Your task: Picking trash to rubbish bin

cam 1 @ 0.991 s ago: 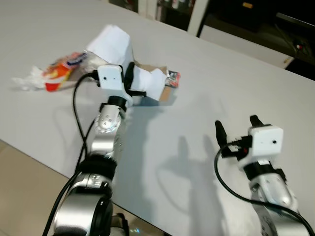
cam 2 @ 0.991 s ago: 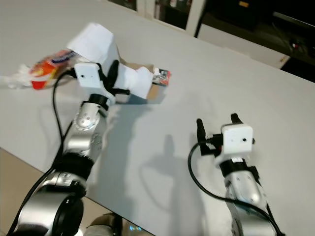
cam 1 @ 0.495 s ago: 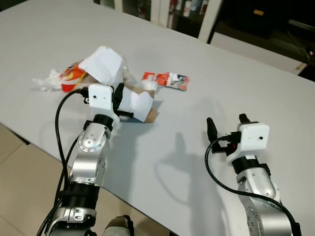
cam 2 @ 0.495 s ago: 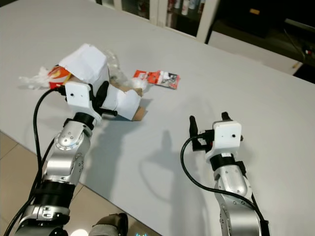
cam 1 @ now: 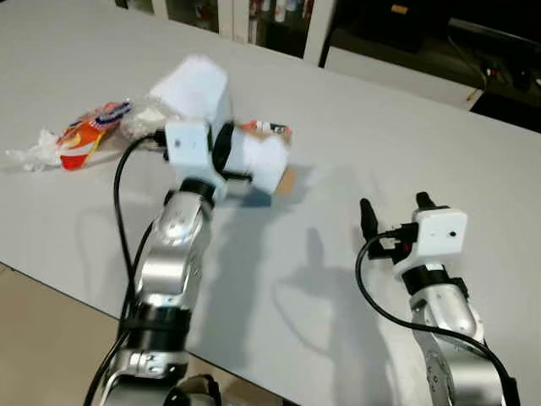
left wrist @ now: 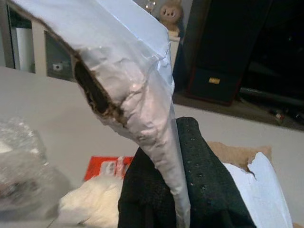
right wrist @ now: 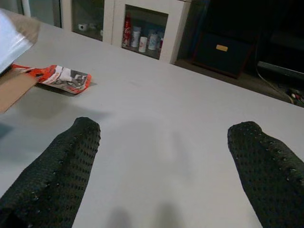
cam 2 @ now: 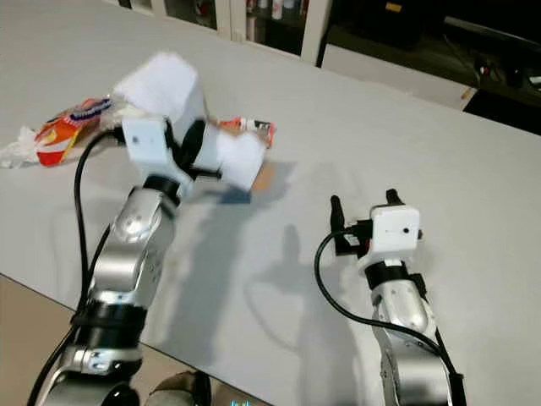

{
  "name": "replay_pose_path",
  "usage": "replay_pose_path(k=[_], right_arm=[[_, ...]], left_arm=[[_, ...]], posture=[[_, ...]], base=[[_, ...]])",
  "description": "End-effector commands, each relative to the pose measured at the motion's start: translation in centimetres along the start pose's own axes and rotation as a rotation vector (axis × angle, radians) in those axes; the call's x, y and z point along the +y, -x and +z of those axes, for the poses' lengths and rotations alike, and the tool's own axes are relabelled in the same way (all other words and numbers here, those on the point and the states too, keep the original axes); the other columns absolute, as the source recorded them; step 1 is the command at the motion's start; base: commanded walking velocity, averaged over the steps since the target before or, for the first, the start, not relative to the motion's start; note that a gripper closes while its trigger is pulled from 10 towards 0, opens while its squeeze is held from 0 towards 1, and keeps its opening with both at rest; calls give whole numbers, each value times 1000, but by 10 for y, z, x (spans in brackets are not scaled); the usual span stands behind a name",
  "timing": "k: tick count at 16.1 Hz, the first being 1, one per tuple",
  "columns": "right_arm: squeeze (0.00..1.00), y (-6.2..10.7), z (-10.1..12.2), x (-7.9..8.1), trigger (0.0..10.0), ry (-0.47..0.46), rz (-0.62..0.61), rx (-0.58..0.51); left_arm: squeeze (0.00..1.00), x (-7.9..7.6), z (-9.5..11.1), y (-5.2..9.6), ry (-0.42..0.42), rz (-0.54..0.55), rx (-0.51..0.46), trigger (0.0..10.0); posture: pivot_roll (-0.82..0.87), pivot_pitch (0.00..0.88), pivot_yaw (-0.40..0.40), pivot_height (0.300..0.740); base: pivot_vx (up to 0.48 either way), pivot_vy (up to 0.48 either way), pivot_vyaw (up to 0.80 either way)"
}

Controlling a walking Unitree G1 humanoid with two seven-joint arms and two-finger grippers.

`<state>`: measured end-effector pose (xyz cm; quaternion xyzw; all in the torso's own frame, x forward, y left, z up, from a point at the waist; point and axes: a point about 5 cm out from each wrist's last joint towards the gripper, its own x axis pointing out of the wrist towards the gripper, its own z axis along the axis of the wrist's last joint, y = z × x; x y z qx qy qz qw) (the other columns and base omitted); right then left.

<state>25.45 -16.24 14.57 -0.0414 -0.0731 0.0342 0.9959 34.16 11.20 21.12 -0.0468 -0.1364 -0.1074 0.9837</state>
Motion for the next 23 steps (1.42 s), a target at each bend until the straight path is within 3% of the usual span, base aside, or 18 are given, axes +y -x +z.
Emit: replay_pose_path(k=[1,2,3,4,10,17,23], right_arm=[[0,-1,0,0,10000,-3,1,-10],[0,-1,0,0,10000,-2,2,-12],[0,-1,0,0,10000,0,0,-12],[0,0,0,-1,10000,2,-2,-12],[0,1,0,-3,10000,3,-14,-11],[0,2,-2,2,10000,-7,-9,-8],[0,2,-3,4,10000,-8,-13,-4]], left_arm=[[0,-2,1,0,14,6,10,2196],[0,-1,-1,0,23,11,21,2039],[0,-1,-2,0,28,12,32,510],[0,0,-3,-2,29,11,42,39],[0,0,-4,-8,30,0,68,0],[0,-2,-3,-12,28,-12,71,0],[0,-2,-4,-12,19,-15,78,0]], posture=[[221,124,-71,740],[221,124,-71,740],[216,122,-71,740],[216,122,-71,740],[201,116,-69,740],[203,106,-62,740],[205,114,-58,740]], base=[[0,0,0],[0,0,0],[0,0,0],[0,262,0],[0,244,0],[0,480,0],[0,480,-456]])
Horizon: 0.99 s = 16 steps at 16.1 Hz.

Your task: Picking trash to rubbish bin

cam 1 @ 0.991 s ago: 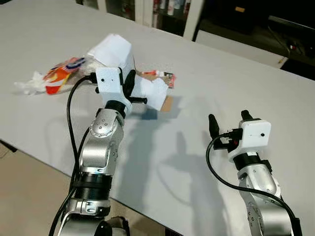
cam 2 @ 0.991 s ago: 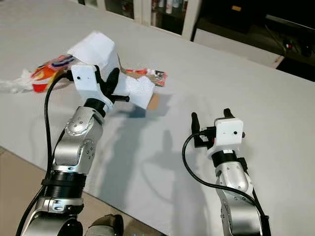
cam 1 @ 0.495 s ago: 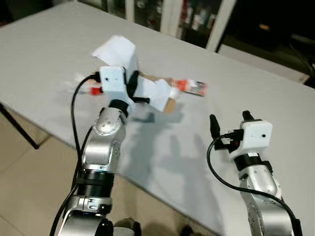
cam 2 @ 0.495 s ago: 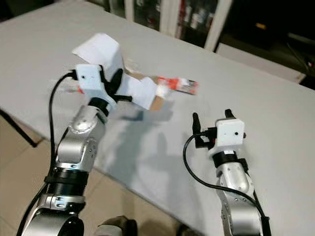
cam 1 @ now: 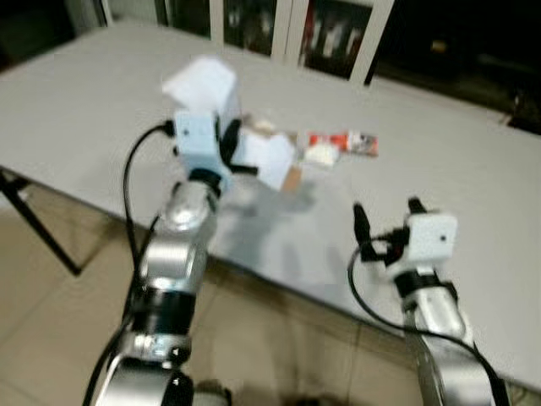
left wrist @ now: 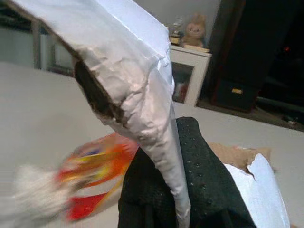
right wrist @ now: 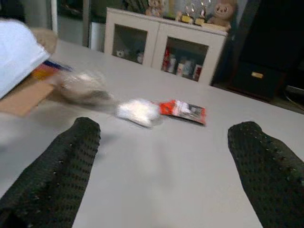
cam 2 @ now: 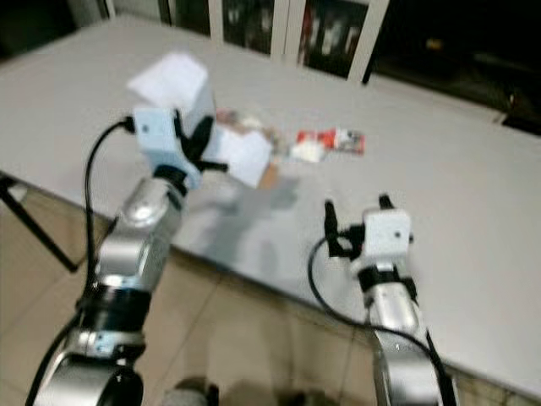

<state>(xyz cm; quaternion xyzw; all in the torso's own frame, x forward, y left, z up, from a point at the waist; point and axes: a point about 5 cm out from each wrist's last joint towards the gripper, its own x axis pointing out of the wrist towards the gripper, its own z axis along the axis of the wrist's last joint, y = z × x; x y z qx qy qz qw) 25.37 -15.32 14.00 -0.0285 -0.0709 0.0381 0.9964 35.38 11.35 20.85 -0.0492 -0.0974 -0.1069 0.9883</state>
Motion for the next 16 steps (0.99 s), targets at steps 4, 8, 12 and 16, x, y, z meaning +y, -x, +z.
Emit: replay_pose_path(k=[4,8,12,16], right_arm=[[0,1,1,-4,10000,16,-21,-9],[0,2,1,-5,10000,15,-27,-9],[0,2,2,-4,10000,15,-25,-11],[0,1,2,-4,10000,16,-25,-13]], left_arm=[[0,-6,-2,-2,-2,-23,15,0],[0,-6,-4,-3,-3,-24,32,0],[0,-5,-8,-3,-4,-21,51,0],[0,-4,-8,-5,-12,-20,54,0]], posture=[[203,115,-55,740],[201,117,-51,740],[201,119,-52,740],[199,120,-51,740]], base=[[0,480,0],[0,480,-200],[0,480,-600],[0,480,-642]])
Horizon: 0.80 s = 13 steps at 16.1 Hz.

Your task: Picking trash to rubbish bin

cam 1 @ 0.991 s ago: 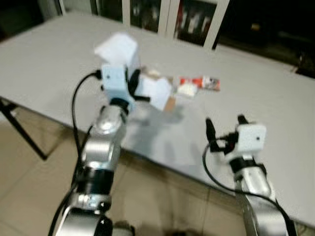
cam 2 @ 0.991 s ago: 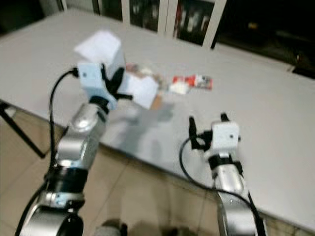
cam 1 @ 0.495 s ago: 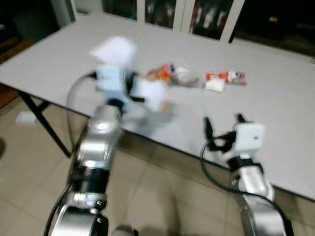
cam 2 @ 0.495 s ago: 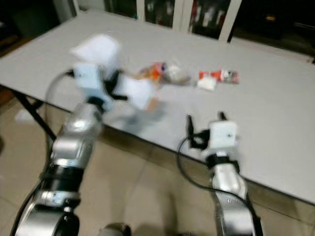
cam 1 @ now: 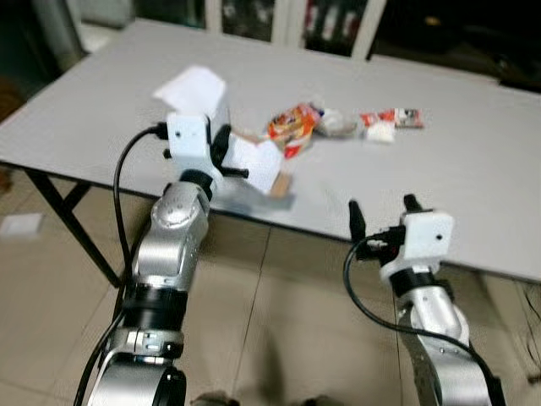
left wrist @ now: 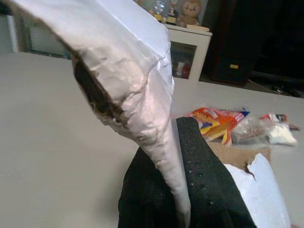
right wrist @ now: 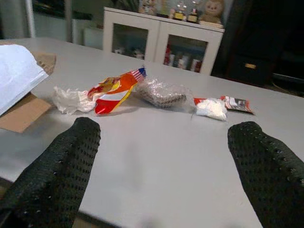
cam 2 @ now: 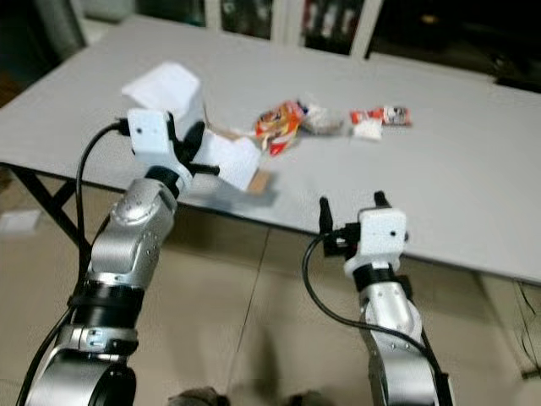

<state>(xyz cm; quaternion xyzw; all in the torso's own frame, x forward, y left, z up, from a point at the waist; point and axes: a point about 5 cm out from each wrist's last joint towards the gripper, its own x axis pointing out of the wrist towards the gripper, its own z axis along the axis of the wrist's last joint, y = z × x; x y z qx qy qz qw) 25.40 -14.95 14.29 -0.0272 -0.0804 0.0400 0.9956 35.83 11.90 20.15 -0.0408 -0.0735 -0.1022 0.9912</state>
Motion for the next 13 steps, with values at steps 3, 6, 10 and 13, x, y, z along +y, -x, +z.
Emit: replay_pose_path(k=[3,6,10,13], right_arm=[[0,3,-1,-6,10000,11,-31,14],[0,3,-1,-6,10000,12,-31,15],[0,3,0,-6,10000,12,-33,3],[0,1,3,-2,10000,16,-28,-9]], left_arm=[[0,-9,0,-4,-5,-29,8,0],[0,-8,-1,-6,-12,-26,14,0],[0,-10,-1,-6,-28,-33,7,0],[0,-13,0,-7,-19,-50,0,0]], posture=[[197,125,-50,740],[195,126,-51,740],[193,126,-51,740],[188,123,-45,740]], base=[[0,480,0],[0,480,-533],[0,240,-600],[0,0,0]])
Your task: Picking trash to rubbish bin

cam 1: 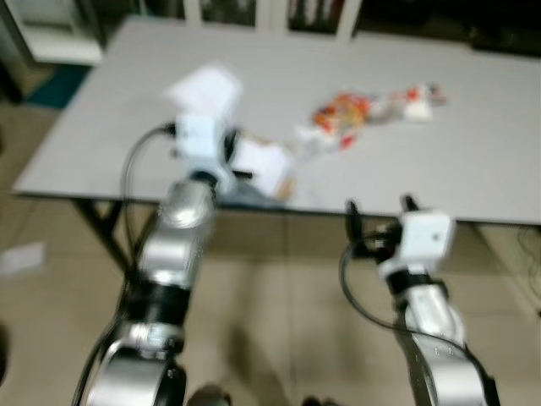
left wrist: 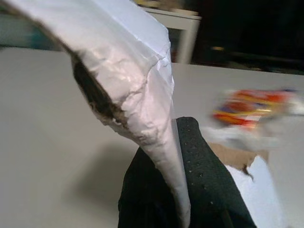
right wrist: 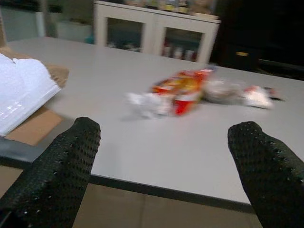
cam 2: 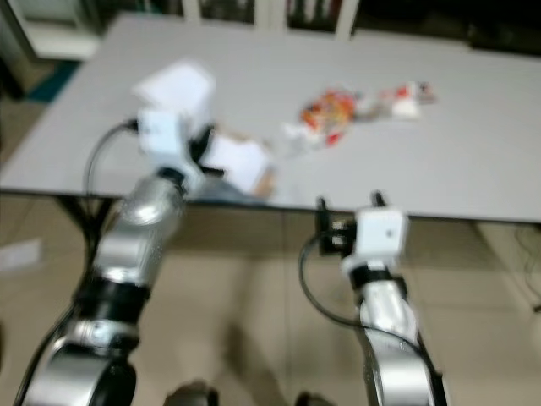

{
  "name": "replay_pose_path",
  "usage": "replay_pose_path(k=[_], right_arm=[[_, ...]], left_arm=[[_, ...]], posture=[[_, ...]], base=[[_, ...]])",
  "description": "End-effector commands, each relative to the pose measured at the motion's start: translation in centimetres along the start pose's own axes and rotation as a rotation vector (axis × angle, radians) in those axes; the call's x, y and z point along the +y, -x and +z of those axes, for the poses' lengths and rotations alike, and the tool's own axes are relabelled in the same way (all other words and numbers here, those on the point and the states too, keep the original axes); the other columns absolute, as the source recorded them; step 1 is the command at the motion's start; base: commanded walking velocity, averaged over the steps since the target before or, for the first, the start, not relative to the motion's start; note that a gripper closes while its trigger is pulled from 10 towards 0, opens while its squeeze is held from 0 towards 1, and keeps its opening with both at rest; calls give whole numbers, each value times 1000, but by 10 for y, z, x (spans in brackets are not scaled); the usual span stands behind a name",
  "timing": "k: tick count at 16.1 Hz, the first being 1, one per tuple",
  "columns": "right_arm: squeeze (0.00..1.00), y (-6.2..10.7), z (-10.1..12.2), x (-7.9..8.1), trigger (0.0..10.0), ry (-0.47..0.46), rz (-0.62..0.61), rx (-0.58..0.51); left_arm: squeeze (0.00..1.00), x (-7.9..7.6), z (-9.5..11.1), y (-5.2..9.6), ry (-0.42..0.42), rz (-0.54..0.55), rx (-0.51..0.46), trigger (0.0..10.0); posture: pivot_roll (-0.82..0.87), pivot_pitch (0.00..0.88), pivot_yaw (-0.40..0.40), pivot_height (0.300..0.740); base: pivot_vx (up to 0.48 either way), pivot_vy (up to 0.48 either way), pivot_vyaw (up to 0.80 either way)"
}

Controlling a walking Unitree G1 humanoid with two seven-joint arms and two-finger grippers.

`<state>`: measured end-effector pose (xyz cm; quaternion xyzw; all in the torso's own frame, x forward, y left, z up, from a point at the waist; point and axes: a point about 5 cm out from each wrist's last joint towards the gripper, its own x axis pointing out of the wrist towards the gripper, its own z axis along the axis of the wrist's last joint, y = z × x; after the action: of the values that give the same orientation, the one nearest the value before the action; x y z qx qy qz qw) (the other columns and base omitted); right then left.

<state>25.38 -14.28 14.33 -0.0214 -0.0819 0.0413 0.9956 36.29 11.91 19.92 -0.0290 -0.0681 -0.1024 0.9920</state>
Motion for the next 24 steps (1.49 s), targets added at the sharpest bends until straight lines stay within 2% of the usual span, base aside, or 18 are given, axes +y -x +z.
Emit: replay_pose_path(k=[1,6,11,19,24], right_arm=[[0,1,2,-8,10000,28,-29,-7],[0,-4,7,-6,10000,32,-52,-33],[0,-10,12,-11,10000,50,-116,-55],[0,-16,16,-12,10000,44,-153,-72],[0,-17,16,-13,10000,40,-164,-76]], left_arm=[[0,-15,4,-3,5,-52,-16,0],[0,-13,14,-12,-4,-80,-52,0],[0,-15,16,-15,-10,-102,-64,0],[0,-16,13,-16,-7,-114,-53,0],[0,-14,14,-17,0,-106,-55,0]], posture=[[188,123,-45,740],[187,116,-33,740],[192,108,-23,740],[199,106,-25,740],[202,107,-24,740]], base=[[0,0,0],[445,0,0],[480,0,0],[480,0,0],[74,0,0]])
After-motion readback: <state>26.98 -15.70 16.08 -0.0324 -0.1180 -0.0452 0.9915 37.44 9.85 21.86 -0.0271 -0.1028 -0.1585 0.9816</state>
